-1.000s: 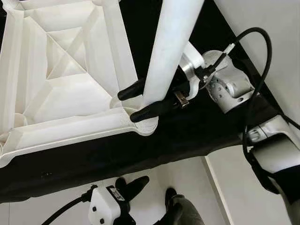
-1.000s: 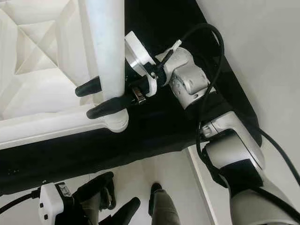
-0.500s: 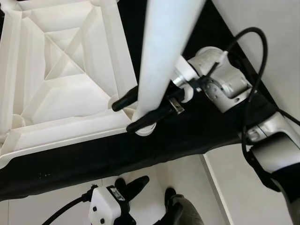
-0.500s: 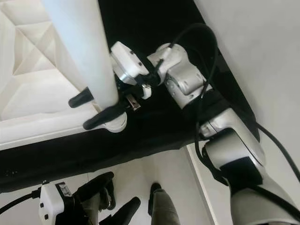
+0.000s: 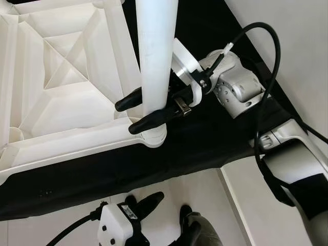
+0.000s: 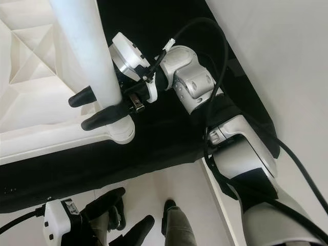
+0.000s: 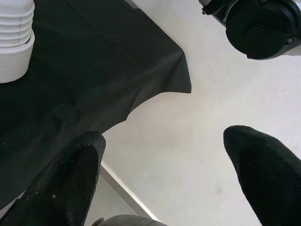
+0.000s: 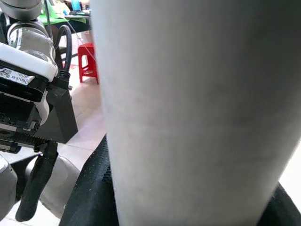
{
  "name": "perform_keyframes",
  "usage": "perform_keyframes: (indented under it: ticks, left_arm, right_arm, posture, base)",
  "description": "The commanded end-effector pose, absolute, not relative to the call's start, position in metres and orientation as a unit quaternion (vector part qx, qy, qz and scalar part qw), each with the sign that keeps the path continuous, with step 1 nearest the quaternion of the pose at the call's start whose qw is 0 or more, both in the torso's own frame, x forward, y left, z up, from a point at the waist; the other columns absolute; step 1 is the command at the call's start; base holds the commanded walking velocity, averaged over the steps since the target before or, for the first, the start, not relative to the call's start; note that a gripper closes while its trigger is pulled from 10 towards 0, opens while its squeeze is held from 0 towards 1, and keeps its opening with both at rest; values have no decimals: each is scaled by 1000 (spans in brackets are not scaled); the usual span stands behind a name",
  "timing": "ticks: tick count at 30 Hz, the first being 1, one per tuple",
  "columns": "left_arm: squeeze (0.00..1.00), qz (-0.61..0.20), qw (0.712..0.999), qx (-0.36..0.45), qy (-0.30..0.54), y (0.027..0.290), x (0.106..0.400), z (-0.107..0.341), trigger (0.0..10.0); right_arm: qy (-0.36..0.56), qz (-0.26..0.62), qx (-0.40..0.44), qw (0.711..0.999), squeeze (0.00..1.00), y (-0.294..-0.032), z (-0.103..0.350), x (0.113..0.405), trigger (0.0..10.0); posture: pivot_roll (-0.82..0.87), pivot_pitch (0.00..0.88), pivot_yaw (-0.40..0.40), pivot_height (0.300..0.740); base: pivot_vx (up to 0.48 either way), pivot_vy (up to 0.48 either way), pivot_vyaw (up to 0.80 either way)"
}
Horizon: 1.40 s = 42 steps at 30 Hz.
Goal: Building children table
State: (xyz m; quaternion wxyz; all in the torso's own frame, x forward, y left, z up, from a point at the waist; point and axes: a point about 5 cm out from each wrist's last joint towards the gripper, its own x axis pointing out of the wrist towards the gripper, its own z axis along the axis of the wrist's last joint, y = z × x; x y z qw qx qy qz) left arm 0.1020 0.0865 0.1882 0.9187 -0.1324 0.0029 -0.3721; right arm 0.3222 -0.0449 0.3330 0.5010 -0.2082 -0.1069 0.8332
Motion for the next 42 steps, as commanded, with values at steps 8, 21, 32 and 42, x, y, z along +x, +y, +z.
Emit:
perform_keyframes:
  ticks: [8,21,32,42]
  left_arm:
    - [0,-375,917,-134,13,85,100,187,10000]
    - [0,-373,918,-135,11,84,102,187,10000]
    - [0,-372,920,-120,-1,92,119,181,10000]
    - [0,-312,947,-79,-12,116,148,178,10000]
  right_arm:
    - [-39,812,-205,545,0,-47,295,332,10000]
    - [-26,699,-186,690,0,-70,281,334,10000]
    - [-11,392,-163,905,0,-92,224,299,10000]
    - [-9,341,-146,929,0,-73,210,308,10000]
  posture:
    - [104,470,-41,740]
    - [43,450,-54,740]
    - [22,377,-25,740]
    - [51,277,-22,740]
  base:
    - [0,0,0]
    - [0,0,0]
    - [0,0,0]
    - [0,0,0]
